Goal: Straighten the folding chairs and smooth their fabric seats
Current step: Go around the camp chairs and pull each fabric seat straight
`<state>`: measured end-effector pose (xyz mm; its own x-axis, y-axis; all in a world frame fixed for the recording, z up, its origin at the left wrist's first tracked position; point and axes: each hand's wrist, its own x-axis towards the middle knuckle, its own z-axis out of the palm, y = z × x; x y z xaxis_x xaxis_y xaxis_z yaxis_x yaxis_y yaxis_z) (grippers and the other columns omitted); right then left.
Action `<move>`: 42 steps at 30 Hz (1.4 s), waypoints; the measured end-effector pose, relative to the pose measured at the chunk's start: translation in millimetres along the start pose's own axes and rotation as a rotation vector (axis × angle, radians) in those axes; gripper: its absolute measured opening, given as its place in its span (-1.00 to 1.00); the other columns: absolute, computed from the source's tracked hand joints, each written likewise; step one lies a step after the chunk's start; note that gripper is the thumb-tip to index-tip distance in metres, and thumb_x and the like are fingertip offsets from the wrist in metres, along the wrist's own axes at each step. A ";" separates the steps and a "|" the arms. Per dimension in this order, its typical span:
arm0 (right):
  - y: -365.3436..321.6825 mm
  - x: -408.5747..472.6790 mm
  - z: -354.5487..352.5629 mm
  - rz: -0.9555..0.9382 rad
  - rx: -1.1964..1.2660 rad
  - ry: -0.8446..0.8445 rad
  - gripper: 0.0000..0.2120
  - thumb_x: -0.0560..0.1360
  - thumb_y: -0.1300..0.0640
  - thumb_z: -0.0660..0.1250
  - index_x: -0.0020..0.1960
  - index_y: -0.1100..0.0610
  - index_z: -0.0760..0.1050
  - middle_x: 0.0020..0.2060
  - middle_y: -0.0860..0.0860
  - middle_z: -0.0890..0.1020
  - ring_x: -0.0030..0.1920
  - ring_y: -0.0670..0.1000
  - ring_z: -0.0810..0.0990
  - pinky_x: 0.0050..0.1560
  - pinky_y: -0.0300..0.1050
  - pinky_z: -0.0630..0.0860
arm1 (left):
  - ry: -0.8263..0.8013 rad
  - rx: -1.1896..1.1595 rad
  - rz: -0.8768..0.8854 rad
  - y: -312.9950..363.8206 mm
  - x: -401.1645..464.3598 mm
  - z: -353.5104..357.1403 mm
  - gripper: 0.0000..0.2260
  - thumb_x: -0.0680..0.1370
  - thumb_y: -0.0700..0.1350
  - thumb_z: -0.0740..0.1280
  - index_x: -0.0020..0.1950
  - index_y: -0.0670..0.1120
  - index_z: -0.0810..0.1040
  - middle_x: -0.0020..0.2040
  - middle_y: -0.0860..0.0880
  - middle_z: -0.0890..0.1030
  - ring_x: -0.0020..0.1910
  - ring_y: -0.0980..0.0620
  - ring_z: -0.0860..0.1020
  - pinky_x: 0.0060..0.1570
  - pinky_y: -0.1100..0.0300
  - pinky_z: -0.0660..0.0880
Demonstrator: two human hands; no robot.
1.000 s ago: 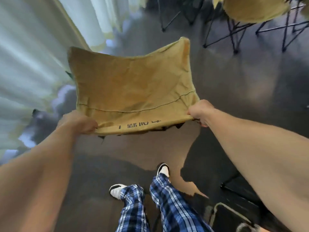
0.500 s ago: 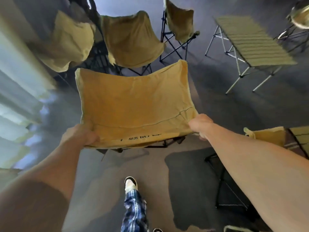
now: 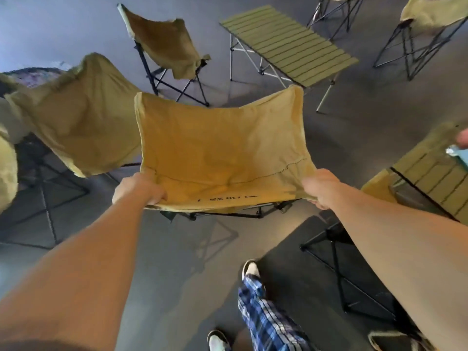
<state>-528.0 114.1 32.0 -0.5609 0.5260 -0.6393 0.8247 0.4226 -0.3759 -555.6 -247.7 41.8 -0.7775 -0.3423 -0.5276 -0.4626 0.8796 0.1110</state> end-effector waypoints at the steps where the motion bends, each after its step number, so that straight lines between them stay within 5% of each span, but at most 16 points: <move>1: -7.7 17.8 -6.2 0.028 0.026 0.009 -0.89 0.54 0.22 0.20 -0.04 0.25 0.47 -0.13 0.19 0.54 -0.26 0.12 0.47 -0.47 -0.18 0.27 | -0.007 0.019 0.026 21.6 19.7 -5.3 -0.51 0.39 0.06 0.48 0.22 -0.12 0.47 -0.03 -0.13 0.55 -0.02 -0.17 0.58 0.03 -0.02 0.60; 6: -57.9 106.7 -35.0 0.101 0.108 0.036 -0.88 0.49 0.23 0.20 -0.08 0.24 0.49 -0.20 0.17 0.51 -0.30 0.10 0.41 -0.45 -0.18 0.27 | -0.018 0.057 0.082 120.7 101.2 -24.4 -0.63 0.37 0.02 0.51 0.01 -0.12 0.46 -0.19 -0.11 0.49 -0.07 -0.16 0.58 0.00 -0.01 0.60; 14: -150.3 200.8 -62.0 0.197 0.116 0.048 -0.85 0.52 0.24 0.19 -0.07 0.30 0.49 -0.19 0.20 0.55 -0.27 0.14 0.48 -0.33 -0.08 0.36 | -0.019 0.154 0.118 240.6 225.1 -80.7 -0.64 0.32 0.02 0.50 0.00 -0.13 0.54 -0.13 -0.10 0.58 -0.12 -0.11 0.60 -0.02 0.02 0.62; 19: -210.9 239.9 -49.6 0.267 0.107 0.044 -0.78 0.57 0.27 0.14 -0.25 0.25 0.37 -0.31 0.15 0.38 -0.35 0.11 0.37 -0.23 -0.06 0.34 | -0.027 0.230 0.165 293.5 318.7 -113.0 -0.59 0.31 0.03 0.52 0.04 -0.12 0.52 -0.10 -0.13 0.56 -0.08 -0.14 0.56 -0.01 0.00 0.60; 27: -303.4 288.1 9.8 0.388 0.188 0.084 -0.87 0.60 0.26 0.13 -0.07 0.27 0.42 -0.25 0.11 0.50 -0.36 0.07 0.48 -0.46 -0.17 0.37 | -0.047 0.326 0.320 353.2 469.5 -155.6 -0.68 0.42 -0.05 0.47 0.06 -0.12 0.46 -0.20 -0.12 0.46 -0.15 -0.14 0.47 -0.16 0.02 0.46; 32: -335.7 314.7 33.8 0.422 0.248 0.070 -0.87 0.63 0.26 0.13 0.10 0.23 0.43 -0.03 0.16 0.46 -0.01 0.15 0.52 -0.10 -0.03 0.48 | -0.077 0.390 0.371 389.6 531.3 -169.4 -0.67 0.41 -0.04 0.47 0.05 -0.13 0.44 -0.17 -0.14 0.46 -0.12 -0.17 0.47 -0.15 0.01 0.47; 35: -350.0 343.7 49.1 0.472 0.353 0.074 -0.85 0.63 0.28 0.13 0.07 0.32 0.44 -0.03 0.13 0.48 -0.07 0.09 0.51 -0.22 -0.16 0.46 | -0.075 0.445 0.418 417.5 569.0 -171.5 -0.66 0.41 -0.02 0.47 0.07 -0.13 0.47 -0.13 -0.14 0.50 -0.12 -0.17 0.51 -0.15 0.01 0.51; 37: -361.0 366.2 57.4 0.564 0.518 0.111 -0.77 0.62 0.31 0.10 0.17 0.37 0.44 -0.01 0.18 0.52 -0.04 0.17 0.56 -0.02 -0.03 0.59 | -0.060 0.481 0.439 434.5 594.1 -170.5 -0.65 0.40 0.00 0.47 0.08 -0.12 0.50 -0.10 -0.15 0.54 -0.12 -0.18 0.56 -0.12 -0.01 0.58; 42: -393.5 405.8 79.2 0.621 0.560 0.123 -0.62 0.63 0.31 0.05 0.42 0.24 0.31 0.01 0.22 0.49 0.08 0.30 0.51 0.18 0.21 0.54 | -0.029 0.495 0.473 464.5 646.2 -168.8 -0.74 0.46 -0.05 0.40 0.06 -0.12 0.48 -0.11 -0.14 0.51 -0.07 -0.20 0.55 -0.03 -0.07 0.59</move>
<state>-1074.4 102.8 -132.7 0.0285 0.6319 -0.7745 0.8819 -0.3807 -0.2782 -1344.8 -116.1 -105.4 -0.8329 0.1189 -0.5404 0.1784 0.9822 -0.0589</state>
